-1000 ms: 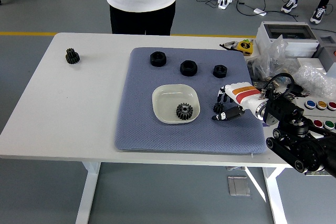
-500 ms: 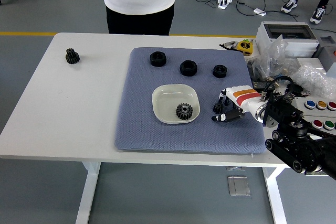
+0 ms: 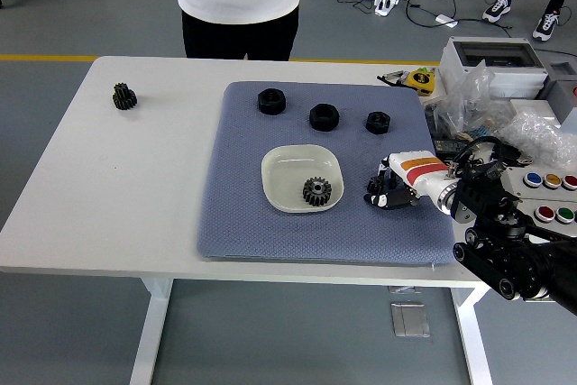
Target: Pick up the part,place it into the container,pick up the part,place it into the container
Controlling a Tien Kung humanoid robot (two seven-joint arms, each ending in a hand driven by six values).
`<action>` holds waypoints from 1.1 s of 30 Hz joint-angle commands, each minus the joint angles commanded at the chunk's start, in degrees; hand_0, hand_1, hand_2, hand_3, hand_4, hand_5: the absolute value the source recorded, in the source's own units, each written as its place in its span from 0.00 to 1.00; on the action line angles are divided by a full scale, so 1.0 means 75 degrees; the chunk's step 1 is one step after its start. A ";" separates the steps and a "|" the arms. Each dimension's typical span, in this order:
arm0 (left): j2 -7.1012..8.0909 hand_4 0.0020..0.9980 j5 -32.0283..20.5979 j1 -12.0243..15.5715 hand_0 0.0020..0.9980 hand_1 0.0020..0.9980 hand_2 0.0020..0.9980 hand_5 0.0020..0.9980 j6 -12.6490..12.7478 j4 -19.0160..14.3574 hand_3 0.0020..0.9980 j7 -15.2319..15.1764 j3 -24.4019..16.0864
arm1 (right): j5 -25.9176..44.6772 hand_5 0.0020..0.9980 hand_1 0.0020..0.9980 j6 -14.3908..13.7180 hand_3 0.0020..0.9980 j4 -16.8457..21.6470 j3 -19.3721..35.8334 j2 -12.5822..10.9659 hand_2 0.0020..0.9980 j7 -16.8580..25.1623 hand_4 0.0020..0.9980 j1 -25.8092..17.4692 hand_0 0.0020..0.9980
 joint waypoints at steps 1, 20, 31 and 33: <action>0.0000 0.63 -0.0004 0.0000 0.63 0.63 0.62 0.55 0.0000 0.0000 0.56 -0.0002 0.0002 | -0.0003 0.46 0.18 0.0011 0.45 -0.0004 -0.0004 -0.0001 0.30 -0.0005 0.78 -0.0001 0.05; 0.0001 0.63 -0.0027 0.0011 0.63 0.63 0.62 0.55 -0.0003 0.0006 0.56 -0.0015 0.0008 | -0.0177 0.50 0.06 0.0048 0.29 0.0163 0.0076 -0.0080 0.17 -0.0086 0.76 -0.0007 0.00; 0.0001 0.63 -0.0017 0.0023 0.63 0.63 0.62 0.56 -0.0008 0.0008 0.56 -0.0013 0.0003 | -0.0035 0.46 0.04 0.0014 0.27 0.0312 0.0224 -0.0133 0.16 -0.0061 0.74 -0.0025 0.00; 0.0001 0.63 0.0005 0.0029 0.63 0.63 0.62 0.55 -0.0010 0.0008 0.56 -0.0007 -0.0012 | -0.0039 0.46 0.04 0.0005 0.27 0.0355 0.0279 -0.0152 0.16 -0.0059 0.74 -0.0037 0.00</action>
